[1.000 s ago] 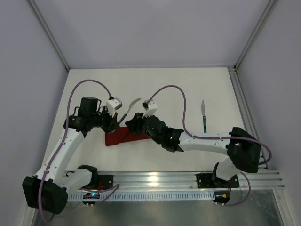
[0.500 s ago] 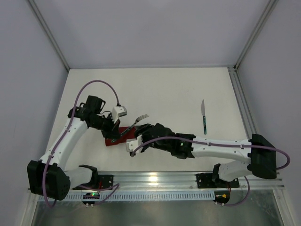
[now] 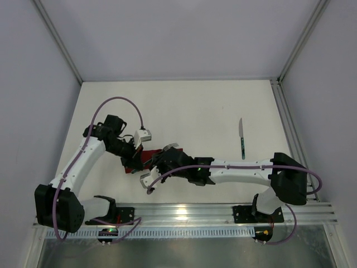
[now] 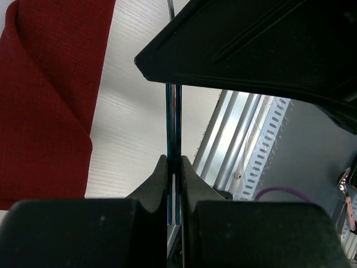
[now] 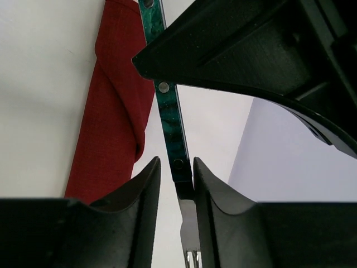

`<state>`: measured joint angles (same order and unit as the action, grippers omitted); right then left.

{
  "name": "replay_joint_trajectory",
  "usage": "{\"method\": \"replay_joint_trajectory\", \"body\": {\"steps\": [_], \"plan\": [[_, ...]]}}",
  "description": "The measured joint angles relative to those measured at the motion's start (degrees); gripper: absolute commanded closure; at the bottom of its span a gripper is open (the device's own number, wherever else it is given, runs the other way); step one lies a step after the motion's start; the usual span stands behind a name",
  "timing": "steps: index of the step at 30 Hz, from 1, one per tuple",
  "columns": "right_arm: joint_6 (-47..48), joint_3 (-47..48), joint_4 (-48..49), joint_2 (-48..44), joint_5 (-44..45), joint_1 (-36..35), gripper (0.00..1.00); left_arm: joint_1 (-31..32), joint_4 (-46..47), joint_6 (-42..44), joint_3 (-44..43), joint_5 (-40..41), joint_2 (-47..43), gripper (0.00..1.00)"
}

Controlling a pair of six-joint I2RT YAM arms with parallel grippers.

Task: Fold the napkin into a case and place the utensils inside
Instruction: Pass from the left arm to the right

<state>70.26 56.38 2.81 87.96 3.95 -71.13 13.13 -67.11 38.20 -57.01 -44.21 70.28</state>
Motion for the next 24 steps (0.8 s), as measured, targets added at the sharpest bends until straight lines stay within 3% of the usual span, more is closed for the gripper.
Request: {"method": "replay_joint_trajectory", "body": {"steps": [10, 11, 12, 15, 21, 24], "plan": [[-0.24, 0.37, 0.9, 2.08, 0.13, 0.76, 0.96, -0.02, 0.26, 0.48, 0.0, 0.46, -0.09, 1.0], [-0.55, 0.46, 0.7, 2.1, 0.13, 0.76, 0.96, -0.02, 0.28, 0.55, 0.0, 0.46, -0.13, 0.96], [-1.14, 0.79, 0.02, 2.1, 0.04, 0.83, 0.96, -0.02, 0.31, 0.55, 0.0, 0.46, -0.17, 0.72], [-3.93, 3.21, -3.63, 2.21, -0.57, 1.75, 0.96, 0.0, 0.9, -0.31, 0.0, 0.52, -0.59, 0.38], [-10.99, 9.05, -13.18, 3.45, -6.12, 8.81, 0.96, 0.02, 8.37, -10.14, 0.02, 9.33, -5.2, 0.15], [-13.75, 12.22, -19.28, 6.56, -9.9, 12.92, 0.96, -0.61, 13.55, -15.76, 0.0, 16.83, -8.28, 0.16]]}}
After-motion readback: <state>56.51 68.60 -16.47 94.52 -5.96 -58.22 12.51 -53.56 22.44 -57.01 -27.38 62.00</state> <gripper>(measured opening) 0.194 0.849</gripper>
